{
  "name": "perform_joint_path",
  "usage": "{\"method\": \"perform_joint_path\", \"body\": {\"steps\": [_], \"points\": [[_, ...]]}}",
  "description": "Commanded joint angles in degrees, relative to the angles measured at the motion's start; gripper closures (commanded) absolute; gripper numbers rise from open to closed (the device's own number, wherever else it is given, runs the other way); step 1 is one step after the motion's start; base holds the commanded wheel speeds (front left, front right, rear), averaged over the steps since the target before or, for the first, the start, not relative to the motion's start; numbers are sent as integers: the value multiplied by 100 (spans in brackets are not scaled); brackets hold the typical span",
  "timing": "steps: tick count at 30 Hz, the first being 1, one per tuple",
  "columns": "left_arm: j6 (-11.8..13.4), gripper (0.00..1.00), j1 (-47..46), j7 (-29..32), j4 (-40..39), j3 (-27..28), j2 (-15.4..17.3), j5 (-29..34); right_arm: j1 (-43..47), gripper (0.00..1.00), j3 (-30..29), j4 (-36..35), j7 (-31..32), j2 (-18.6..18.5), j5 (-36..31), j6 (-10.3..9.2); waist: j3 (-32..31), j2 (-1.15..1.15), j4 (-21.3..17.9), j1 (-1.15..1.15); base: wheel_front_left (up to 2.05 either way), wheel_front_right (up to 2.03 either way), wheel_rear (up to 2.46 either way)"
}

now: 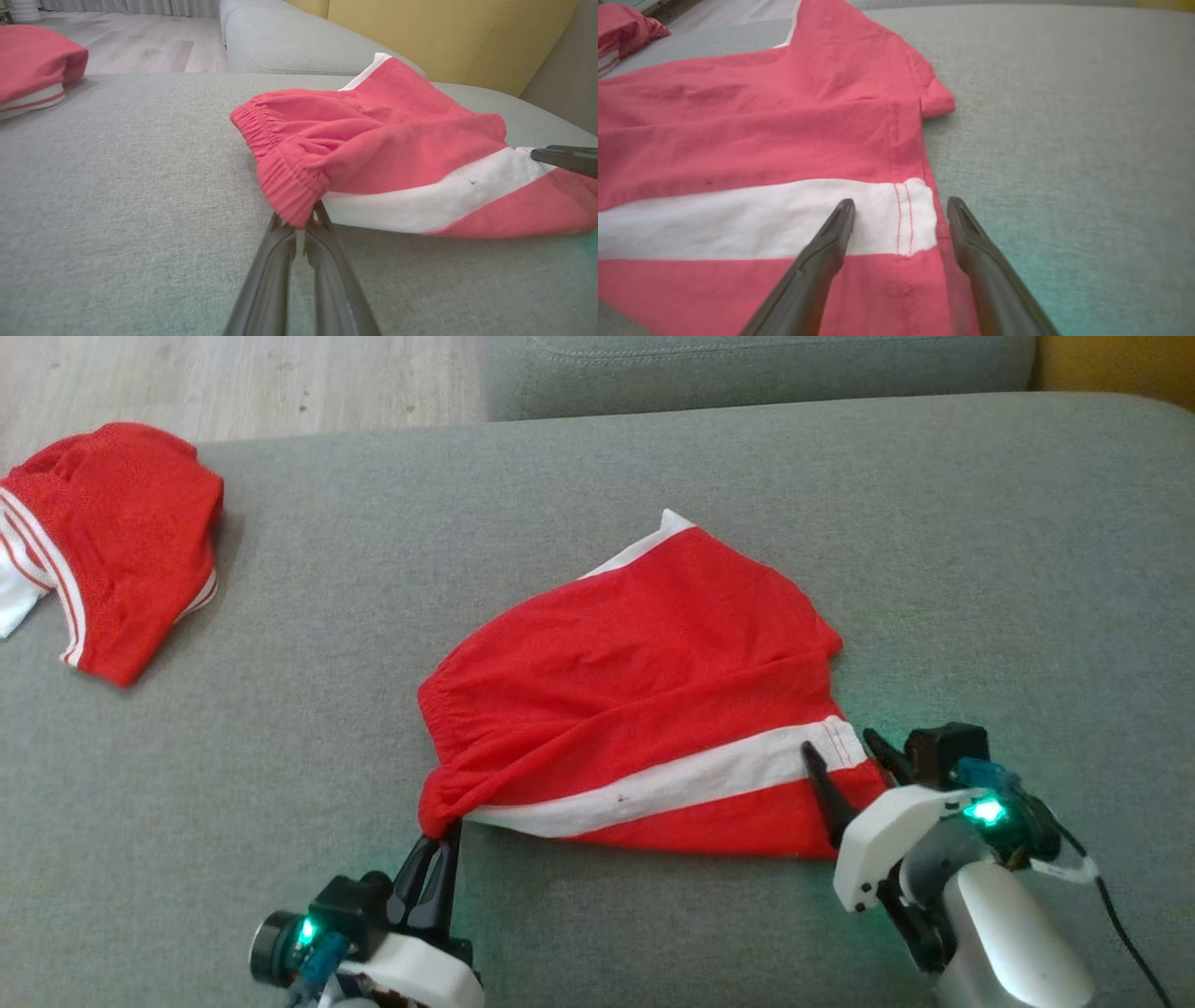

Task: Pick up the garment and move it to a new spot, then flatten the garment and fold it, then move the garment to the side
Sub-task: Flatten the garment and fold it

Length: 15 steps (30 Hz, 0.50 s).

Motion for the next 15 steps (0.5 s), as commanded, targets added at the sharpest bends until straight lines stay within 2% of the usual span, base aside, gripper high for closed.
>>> {"method": "perform_joint_path", "body": {"steps": [1,15], "points": [[4,100,-293,-70,-135,231,14,-12,-249,0,153,-142,6,-55,48,43,9,0,11,0,0,0,0],[-49,100,-231,-71,-83,335,-5,31,-486,0,825,331,-112,-122,594,43,-46,0,37,0,0,0,0]]}}
